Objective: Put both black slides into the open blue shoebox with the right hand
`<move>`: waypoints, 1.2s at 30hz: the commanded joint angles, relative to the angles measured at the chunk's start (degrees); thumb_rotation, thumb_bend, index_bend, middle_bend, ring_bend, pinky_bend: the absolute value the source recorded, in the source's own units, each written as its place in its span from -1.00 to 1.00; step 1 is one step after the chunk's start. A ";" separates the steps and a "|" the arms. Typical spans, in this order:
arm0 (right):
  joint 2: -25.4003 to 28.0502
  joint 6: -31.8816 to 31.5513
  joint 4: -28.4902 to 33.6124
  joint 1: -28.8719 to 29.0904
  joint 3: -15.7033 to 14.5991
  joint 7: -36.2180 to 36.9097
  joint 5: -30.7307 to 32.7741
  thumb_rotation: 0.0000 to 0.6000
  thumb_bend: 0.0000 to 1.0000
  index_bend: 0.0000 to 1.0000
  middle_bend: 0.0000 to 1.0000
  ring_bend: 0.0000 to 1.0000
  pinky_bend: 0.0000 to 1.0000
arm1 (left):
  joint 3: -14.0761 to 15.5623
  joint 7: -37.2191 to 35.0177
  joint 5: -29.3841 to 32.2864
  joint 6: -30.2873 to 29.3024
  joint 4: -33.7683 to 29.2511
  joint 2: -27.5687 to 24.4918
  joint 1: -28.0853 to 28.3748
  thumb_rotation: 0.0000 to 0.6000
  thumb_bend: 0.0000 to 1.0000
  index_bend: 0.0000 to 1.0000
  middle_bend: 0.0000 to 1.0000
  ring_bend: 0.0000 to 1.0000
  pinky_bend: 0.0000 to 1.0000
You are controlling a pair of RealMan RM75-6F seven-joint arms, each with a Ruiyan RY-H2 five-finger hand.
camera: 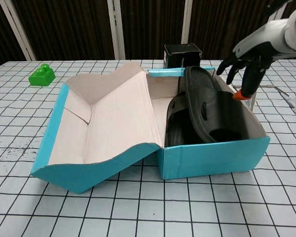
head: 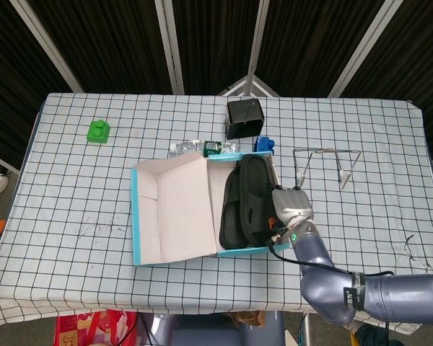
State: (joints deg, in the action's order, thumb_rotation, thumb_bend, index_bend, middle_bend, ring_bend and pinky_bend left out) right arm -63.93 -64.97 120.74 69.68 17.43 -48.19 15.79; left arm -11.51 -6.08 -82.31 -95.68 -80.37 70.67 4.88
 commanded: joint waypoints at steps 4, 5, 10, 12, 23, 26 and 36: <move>-7.72 -14.00 -1.34 -5.14 0.29 13.60 -24.63 1.00 -0.02 -0.14 -0.25 0.03 0.19 | 0.04 0.08 -0.13 -0.16 -0.10 0.00 -0.04 1.00 -0.58 -0.86 -1.00 -1.00 -0.86; -9.08 -14.64 -1.68 -5.88 -0.20 14.83 -26.52 1.00 0.01 -0.12 -0.24 0.05 0.22 | 0.05 0.09 -0.13 -0.19 -0.11 -0.01 -0.07 1.00 -0.58 -0.86 -1.00 -1.00 -0.86; -12.04 -12.10 -4.95 -7.56 -1.12 16.35 -28.45 1.00 0.15 0.03 -0.12 0.19 0.44 | -0.05 -0.05 -0.02 -0.27 -0.20 -0.11 -0.14 1.00 -0.58 -0.86 -1.00 -1.00 -0.86; -13.33 -11.95 -6.74 -7.93 -1.40 16.82 -30.08 1.00 0.22 0.11 -0.06 0.27 0.52 | -0.08 -0.08 0.08 -0.22 -0.18 -0.13 -0.16 1.00 -0.58 -0.86 -1.00 -1.00 -0.86; -20.19 -9.16 -16.28 -9.88 0.19 19.82 -33.59 1.00 0.28 0.19 -0.02 0.32 0.56 | -0.16 -0.04 0.43 0.11 -0.12 -0.18 -0.13 1.00 -0.58 -0.86 -1.00 -1.00 -0.86; -21.35 -7.68 -18.88 -9.90 0.34 19.13 -32.51 1.00 0.29 0.19 -0.02 0.32 0.56 | -0.16 -0.03 0.46 0.11 -0.16 -0.21 -0.16 1.00 -0.58 -0.86 -1.00 -1.00 -0.86; -26.05 -4.54 -25.57 -10.49 -0.83 16.53 -31.78 1.00 0.28 0.19 -0.02 0.32 0.56 | -0.04 -0.04 0.48 0.67 -0.08 -0.16 0.05 1.00 -0.58 -0.86 -1.00 -1.00 -0.85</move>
State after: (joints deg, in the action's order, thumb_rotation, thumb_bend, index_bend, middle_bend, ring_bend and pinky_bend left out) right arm -89.40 -69.73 95.73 59.28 16.89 -31.20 -15.84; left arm -11.55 -6.12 -81.83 -95.02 -80.45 70.51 4.92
